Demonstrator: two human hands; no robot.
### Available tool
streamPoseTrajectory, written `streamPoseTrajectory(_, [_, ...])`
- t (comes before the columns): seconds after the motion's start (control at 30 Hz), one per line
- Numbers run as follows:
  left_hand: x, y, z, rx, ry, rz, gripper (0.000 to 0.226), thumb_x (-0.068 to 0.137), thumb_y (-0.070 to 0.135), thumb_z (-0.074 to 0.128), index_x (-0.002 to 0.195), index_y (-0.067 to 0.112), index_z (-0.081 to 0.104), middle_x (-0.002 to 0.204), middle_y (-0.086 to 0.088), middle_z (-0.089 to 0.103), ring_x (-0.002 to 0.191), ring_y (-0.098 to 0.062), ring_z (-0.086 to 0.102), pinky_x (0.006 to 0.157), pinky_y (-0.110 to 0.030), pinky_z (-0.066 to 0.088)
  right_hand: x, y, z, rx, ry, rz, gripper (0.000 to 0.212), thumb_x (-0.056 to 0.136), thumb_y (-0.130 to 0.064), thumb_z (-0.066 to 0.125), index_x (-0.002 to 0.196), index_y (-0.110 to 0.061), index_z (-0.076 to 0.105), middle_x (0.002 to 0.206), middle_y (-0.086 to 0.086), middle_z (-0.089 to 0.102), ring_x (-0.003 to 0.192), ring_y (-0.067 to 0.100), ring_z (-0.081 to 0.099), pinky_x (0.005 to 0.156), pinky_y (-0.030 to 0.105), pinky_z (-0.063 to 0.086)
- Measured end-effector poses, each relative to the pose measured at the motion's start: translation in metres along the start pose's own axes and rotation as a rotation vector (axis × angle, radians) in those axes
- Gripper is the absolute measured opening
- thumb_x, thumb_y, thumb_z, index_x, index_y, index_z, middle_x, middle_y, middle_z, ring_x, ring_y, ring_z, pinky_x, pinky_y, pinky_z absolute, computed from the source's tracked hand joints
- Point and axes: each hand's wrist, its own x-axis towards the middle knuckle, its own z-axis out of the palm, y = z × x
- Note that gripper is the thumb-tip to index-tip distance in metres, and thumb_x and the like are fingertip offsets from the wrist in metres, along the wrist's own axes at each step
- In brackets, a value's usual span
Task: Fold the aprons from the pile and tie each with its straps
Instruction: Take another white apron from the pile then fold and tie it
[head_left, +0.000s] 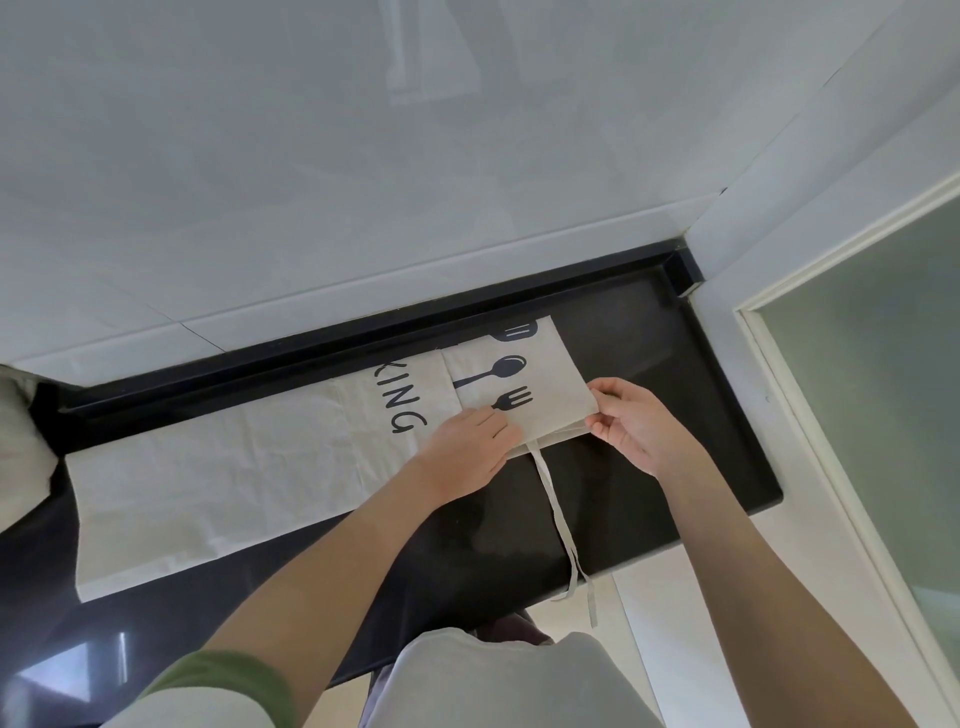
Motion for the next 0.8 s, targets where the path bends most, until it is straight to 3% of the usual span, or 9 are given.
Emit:
streamPoseTrajectory(0.07, [0.000,0.002,0.005,0.028,-0.061,-0.024,0.016,0.080,0.014,0.074,0.091,0.011,0.063,0.085,-0.005,0.063,0.076,-0.018,0.061,0.071,-0.023,0.053,0.004,0.002,0.000,-0.177,0.074,-0.088,0.011,0.098,-0.007,0.052,0.106,-0.011,0.059,0.108,0.010,0.064,0.103,0.022,0.062,0.082,0.024,0.054])
streamPoseTrajectory(0.17, [0.003,0.006,0.011,0.057,-0.207,-0.066,0.021,0.096,0.010,0.049,0.116,0.007,0.056,0.115,-0.011,0.059,0.108,-0.025,0.055,0.096,-0.031,0.044,0.007,0.008,0.000,-0.388,0.147,-0.196,0.015,0.100,-0.007,0.048,0.106,-0.014,0.059,0.106,0.004,0.063,0.101,0.020,0.060,0.079,0.021,0.052])
streamPoseTrajectory(0.27, [0.006,0.009,0.013,0.071,-0.226,-0.090,0.025,0.099,0.012,0.040,0.121,0.009,0.051,0.122,-0.008,0.055,0.113,-0.023,0.049,0.099,-0.030,0.039,0.006,0.010,0.000,-0.474,0.158,-0.221,0.017,0.102,-0.015,0.044,0.104,-0.018,0.060,0.102,-0.002,0.061,0.099,0.016,0.058,0.077,0.018,0.050])
streamPoseTrajectory(0.33, [0.006,0.008,0.013,0.090,-0.235,-0.087,0.021,0.097,0.013,0.045,0.116,0.009,0.054,0.115,-0.008,0.058,0.108,-0.023,0.052,0.095,-0.030,0.042,0.004,0.009,0.002,-0.485,0.108,-0.174,0.015,0.101,-0.027,0.048,0.105,-0.019,0.060,0.106,0.000,0.059,0.097,0.016,0.057,0.080,0.020,0.048])
streamPoseTrajectory(0.4, [0.005,0.007,0.013,0.109,-0.221,-0.079,0.015,0.087,0.011,0.059,0.102,0.009,0.060,0.100,-0.007,0.063,0.095,-0.024,0.060,0.084,-0.031,0.050,0.007,0.010,0.003,-0.653,0.057,-0.196,0.021,0.097,-0.032,0.055,0.107,-0.014,0.062,0.111,0.002,0.055,0.099,0.018,0.054,0.087,0.026,0.043])
streamPoseTrajectory(0.47, [0.005,0.006,0.013,0.080,-0.187,-0.063,0.019,0.072,0.011,0.075,0.088,0.011,0.064,0.084,-0.004,0.064,0.078,-0.022,0.063,0.069,-0.030,0.055,0.012,0.014,0.003,-0.843,0.139,-0.276,0.020,0.093,-0.031,0.061,0.102,-0.013,0.063,0.116,-0.002,0.046,0.107,0.016,0.047,0.096,0.031,0.040])
streamPoseTrajectory(0.53, [0.005,0.005,0.012,0.090,-0.145,-0.042,0.024,0.065,0.013,0.080,0.084,0.013,0.064,0.080,-0.002,0.064,0.073,-0.019,0.062,0.065,-0.027,0.055,0.014,0.015,0.006,-0.860,0.204,-0.348,0.010,0.092,-0.026,0.060,0.093,-0.015,0.060,0.116,0.000,0.049,0.108,0.016,0.049,0.094,0.029,0.041])
streamPoseTrajectory(0.67, [0.006,0.006,0.010,0.148,-0.071,-0.014,0.033,0.064,0.018,0.081,0.094,0.011,0.068,0.096,-0.005,0.066,0.086,-0.022,0.064,0.080,-0.031,0.054,0.008,0.014,0.008,-0.731,0.140,-0.376,0.013,0.096,-0.025,0.054,0.091,-0.014,0.056,0.092,-0.002,0.061,0.087,0.014,0.058,0.075,0.022,0.044])
streamPoseTrajectory(0.8, [0.009,0.007,0.012,0.151,-0.087,-0.022,0.046,0.068,0.019,0.080,0.111,0.008,0.068,0.129,-0.010,0.060,0.119,-0.026,0.057,0.105,-0.038,0.041,0.008,0.018,0.006,-0.670,0.147,-0.382,0.015,0.097,-0.023,0.053,0.091,-0.011,0.058,0.086,0.002,0.062,0.083,0.016,0.058,0.077,0.031,0.047])
